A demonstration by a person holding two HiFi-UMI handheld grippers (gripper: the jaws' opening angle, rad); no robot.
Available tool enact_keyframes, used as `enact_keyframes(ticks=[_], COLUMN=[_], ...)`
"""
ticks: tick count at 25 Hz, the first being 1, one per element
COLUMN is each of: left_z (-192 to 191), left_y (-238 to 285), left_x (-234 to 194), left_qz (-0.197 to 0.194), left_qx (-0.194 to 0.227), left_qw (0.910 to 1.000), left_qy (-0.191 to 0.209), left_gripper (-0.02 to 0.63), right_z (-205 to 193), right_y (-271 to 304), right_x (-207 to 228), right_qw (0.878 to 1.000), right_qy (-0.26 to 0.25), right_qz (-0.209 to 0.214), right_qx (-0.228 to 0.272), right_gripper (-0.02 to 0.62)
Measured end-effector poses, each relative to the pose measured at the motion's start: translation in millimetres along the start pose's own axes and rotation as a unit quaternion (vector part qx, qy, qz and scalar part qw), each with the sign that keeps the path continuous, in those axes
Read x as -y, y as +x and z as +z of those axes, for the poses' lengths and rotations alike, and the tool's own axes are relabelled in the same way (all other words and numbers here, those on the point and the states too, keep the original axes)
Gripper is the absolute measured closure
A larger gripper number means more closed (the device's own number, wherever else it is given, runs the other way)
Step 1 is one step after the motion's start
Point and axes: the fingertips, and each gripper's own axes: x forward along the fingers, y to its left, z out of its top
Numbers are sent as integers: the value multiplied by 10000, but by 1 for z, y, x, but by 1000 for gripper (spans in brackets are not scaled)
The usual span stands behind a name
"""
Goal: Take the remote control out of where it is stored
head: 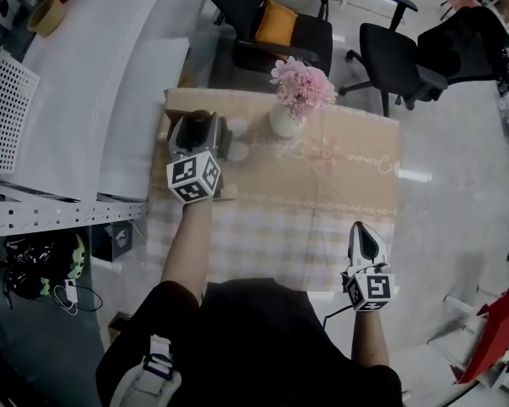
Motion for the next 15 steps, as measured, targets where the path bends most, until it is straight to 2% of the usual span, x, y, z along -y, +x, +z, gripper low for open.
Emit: enact_keyframes(ticks=[7,10,15], left_z=[-3,0,23], left_y=[-1,-6,-22], left_x=[4,8,20], left_qz=[39,-35,-198], left_qx=[-102,-150,35], left_qw=[9999,9996,9984], left_qy=[58,252,524], left_gripper=[353,359,360], right_z=[-3,0,9], right_y=[-12,-15,-19], right_x=[11,13,14], right_qw=[9999,9998,9996], right_qy=[-5,23,-45], right_qz=[-105,-88,18], right_qx=[68,149,260], right_gripper=[591,591,591])
